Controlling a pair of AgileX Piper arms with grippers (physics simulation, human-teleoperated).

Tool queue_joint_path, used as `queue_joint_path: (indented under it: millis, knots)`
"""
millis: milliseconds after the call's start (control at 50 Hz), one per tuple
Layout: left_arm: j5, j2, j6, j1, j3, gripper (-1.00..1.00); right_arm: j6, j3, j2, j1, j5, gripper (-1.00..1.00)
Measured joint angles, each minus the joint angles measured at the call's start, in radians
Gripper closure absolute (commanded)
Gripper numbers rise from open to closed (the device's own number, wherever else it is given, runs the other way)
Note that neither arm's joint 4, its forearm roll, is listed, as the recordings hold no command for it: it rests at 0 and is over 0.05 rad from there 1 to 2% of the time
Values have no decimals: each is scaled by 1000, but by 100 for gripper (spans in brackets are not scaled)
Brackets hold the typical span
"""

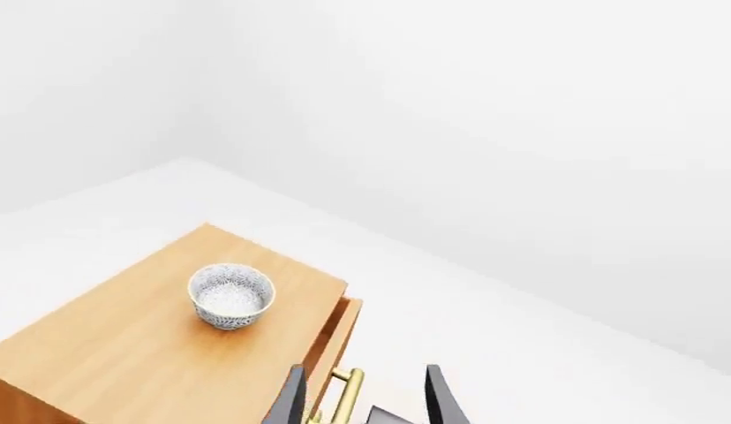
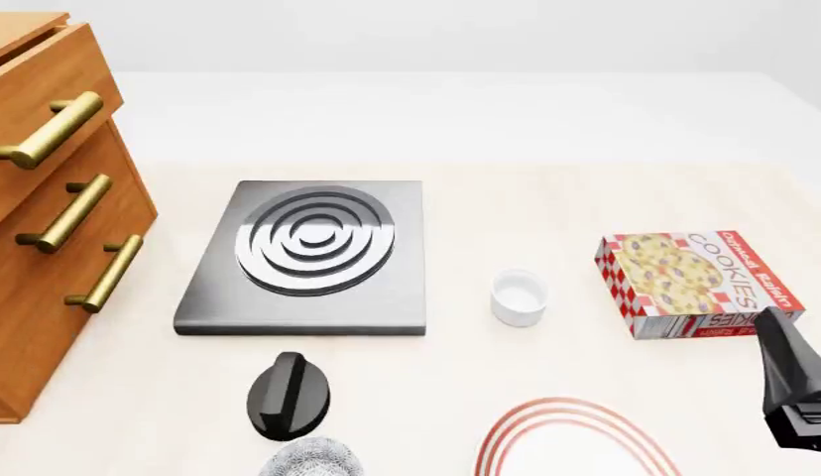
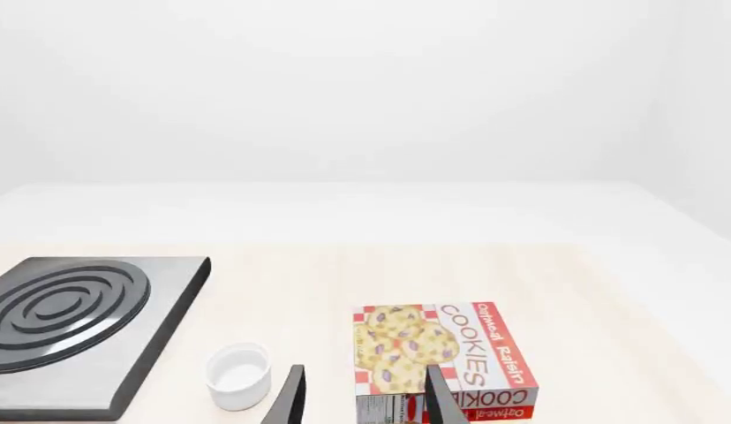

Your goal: Pick the akita bowl on the wooden cabinet and place it on the plate.

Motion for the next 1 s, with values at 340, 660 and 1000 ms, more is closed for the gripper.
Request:
queue_joint_path:
  millis: [340, 660, 1000]
  knots:
    - [-27, 75, -27, 94, -19, -100, 0, 0, 0, 0, 0, -100]
    - [-80, 170, -60, 184, -8, -100, 0, 0, 0, 0, 0, -100]
    - [-130, 253, -112, 310, -4, -100, 0, 0, 0, 0, 0, -100]
